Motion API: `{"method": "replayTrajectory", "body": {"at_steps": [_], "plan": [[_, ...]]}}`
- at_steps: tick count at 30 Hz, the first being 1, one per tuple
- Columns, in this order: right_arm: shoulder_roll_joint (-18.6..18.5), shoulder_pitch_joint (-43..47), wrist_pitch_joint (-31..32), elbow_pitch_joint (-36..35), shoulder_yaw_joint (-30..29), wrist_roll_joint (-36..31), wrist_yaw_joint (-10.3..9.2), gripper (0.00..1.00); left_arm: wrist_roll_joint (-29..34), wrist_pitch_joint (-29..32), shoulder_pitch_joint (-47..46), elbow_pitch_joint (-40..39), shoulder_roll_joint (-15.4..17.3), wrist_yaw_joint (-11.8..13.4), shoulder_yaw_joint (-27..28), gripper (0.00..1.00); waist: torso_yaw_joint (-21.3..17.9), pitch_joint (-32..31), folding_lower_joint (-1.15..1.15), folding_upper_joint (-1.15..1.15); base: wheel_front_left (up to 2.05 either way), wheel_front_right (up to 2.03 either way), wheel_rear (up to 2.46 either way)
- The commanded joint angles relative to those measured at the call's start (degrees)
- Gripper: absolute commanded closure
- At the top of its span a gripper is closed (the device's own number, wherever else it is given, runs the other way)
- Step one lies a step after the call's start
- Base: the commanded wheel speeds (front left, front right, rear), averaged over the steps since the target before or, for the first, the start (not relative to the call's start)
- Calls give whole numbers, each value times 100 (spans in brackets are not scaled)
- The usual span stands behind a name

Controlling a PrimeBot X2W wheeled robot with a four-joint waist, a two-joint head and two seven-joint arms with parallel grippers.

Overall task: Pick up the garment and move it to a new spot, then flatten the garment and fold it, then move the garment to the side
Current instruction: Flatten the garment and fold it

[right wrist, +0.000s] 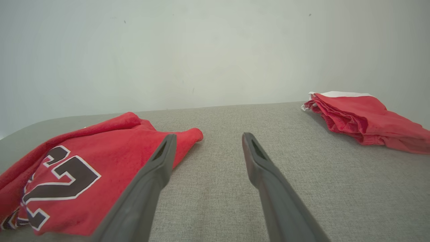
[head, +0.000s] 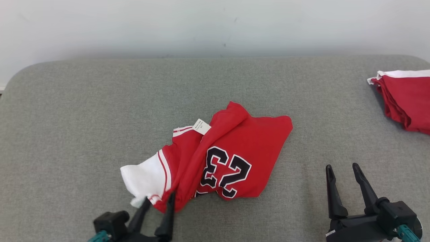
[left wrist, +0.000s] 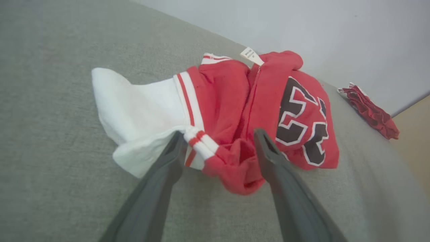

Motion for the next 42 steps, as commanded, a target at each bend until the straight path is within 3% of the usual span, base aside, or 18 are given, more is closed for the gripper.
{"method": "replayTrajectory", "body": {"at_steps": [1, 12, 24, 33, 42], "plan": [[-2, 72, 1, 8, -23, 14, -15, 0, 193, -2, 119, -158, 11, 13, 153, 0, 25, -31, 0, 0, 0, 0, 0], [-3, 252, 1, 74, -5, 8, -15, 0, 1444, -2, 704, -1422, -57, 55, 1832, 0, 45, -369, 0, 0, 0, 0, 0], [-59, 489, 1, 57, -37, 55, -15, 0, 2522, -3, 1293, -1453, -419, -371, 2978, 0, 20, -606, 0, 0, 0, 0, 0], [-50, 582, 1, 65, -48, 60, -15, 0, 3360, -2, 1473, -1173, -670, -960, 3280, 0, 37, -649, 0, 0, 0, 0, 0], [-79, 582, 1, 147, -55, 64, -15, 0, 3589, -3, 1360, -887, -849, -1233, 3471, 0, 85, -644, 0, 0, 0, 0, 0]]}}
